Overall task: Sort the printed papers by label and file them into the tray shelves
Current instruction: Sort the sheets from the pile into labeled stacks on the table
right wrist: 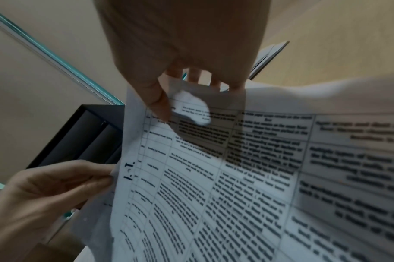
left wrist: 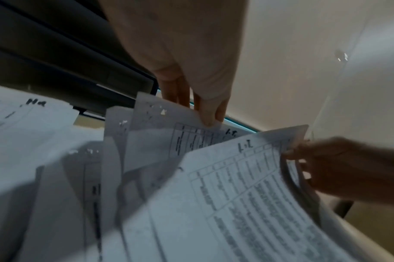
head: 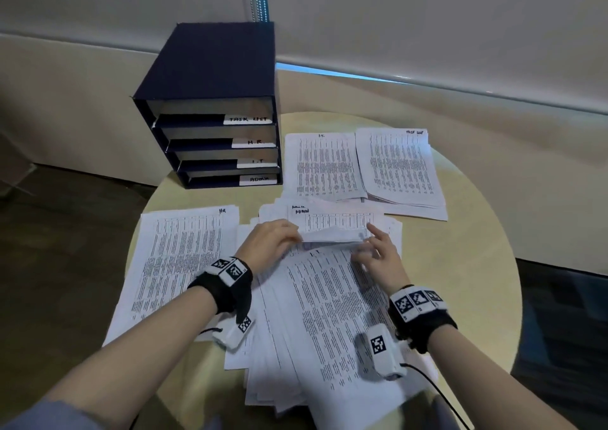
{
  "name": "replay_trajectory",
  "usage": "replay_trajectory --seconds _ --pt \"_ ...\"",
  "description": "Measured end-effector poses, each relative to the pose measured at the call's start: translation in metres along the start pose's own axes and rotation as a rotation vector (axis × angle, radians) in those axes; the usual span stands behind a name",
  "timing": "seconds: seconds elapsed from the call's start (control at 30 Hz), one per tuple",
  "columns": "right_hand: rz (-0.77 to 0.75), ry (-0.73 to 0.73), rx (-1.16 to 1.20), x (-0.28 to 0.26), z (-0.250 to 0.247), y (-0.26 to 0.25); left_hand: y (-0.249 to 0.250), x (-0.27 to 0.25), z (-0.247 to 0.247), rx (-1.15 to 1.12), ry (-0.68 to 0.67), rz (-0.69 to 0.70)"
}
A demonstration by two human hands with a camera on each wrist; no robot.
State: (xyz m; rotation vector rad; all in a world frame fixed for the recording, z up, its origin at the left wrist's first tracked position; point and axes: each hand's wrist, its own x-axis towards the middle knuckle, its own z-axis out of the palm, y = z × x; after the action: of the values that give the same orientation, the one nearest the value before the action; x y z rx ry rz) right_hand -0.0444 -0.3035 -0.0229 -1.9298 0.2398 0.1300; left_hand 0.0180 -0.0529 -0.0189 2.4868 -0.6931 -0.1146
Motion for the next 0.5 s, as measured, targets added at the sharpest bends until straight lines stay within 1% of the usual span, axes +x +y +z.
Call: replay_trajectory --seconds 0.1,0.23,0.3,0.37,0.5 --pt "-0.027 0.008 0.056 0.002 0.004 -0.008 -0.003 -0.004 0.004 -0.188 0.001 -0.091" --pt "-0.014 0.052 0.14 0.002 0.006 -0.004 -0.003 0.0 0.003 -0.275 -0.031 -0.155" --pt "-0.016 0.067 0.149 -0.001 0.005 -0.002 -0.005 0.002 0.002 -0.367 -0.059 -0.217" --pt "-0.036 0.048 0.163 -0.007 0.002 -0.001 -0.007 0.005 0.001 -0.443 -0.099 -0.284" --pt "-0.043 0.003 0.116 -0.017 0.0 0.001 -0.014 0.012 -0.001 -0.424 -0.134 -0.355"
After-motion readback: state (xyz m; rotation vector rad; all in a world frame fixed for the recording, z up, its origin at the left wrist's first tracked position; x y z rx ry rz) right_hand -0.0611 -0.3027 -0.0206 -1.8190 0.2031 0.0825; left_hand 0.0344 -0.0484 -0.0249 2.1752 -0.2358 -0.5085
